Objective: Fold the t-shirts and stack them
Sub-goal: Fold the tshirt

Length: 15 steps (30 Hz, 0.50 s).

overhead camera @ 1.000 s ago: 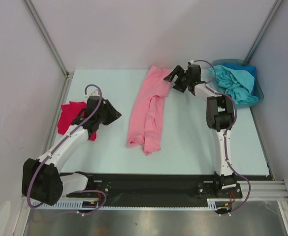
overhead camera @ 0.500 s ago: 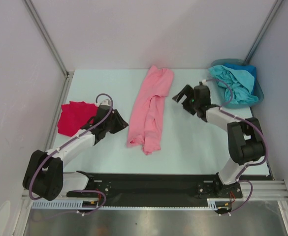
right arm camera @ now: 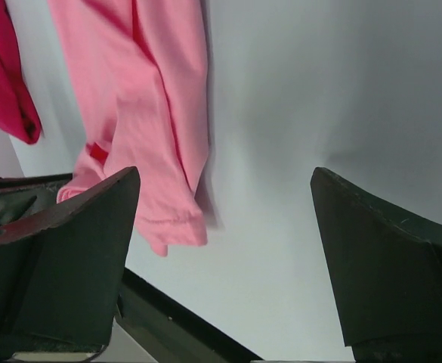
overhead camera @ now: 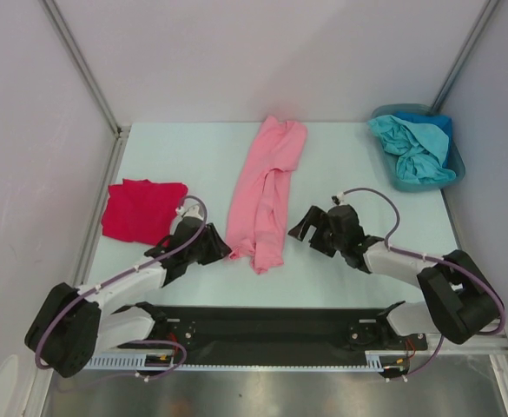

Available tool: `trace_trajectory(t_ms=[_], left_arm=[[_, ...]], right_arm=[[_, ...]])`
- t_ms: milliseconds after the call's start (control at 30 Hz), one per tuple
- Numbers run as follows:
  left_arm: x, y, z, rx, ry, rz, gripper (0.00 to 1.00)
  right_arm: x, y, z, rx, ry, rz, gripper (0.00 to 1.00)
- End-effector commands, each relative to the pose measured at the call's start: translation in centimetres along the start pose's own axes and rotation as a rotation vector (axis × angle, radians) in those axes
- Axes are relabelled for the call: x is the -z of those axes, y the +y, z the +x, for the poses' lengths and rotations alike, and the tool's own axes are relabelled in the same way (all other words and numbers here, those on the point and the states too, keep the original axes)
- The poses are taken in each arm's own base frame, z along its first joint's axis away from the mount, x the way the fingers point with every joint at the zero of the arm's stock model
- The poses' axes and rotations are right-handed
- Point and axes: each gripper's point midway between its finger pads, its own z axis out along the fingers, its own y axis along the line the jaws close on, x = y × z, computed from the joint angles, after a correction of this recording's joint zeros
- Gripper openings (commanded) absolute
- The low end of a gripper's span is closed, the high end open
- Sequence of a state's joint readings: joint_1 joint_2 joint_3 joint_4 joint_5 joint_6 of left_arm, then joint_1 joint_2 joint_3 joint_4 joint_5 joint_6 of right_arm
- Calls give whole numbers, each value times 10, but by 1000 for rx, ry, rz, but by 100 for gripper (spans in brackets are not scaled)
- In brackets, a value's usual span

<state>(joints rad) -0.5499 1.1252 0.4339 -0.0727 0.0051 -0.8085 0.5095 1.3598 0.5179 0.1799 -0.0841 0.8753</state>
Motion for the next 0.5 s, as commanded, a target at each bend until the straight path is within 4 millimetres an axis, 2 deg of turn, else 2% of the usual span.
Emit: trace_trajectory(t_ms=[0, 167, 333, 467], left_arm=[[5, -4, 0, 4, -49, 26, 40], [9, 3, 11, 0, -47, 21, 40], [10, -2, 16, -13, -44, 23, 40], [10, -8, 16, -24, -46, 24, 40]], right_arm=[[6, 9, 16, -1, -14, -44, 98], [1, 4, 54, 8, 53, -40, 96], [-6, 18, 96, 26, 124, -77, 93], [-12, 27, 114, 36, 138, -91, 88]])
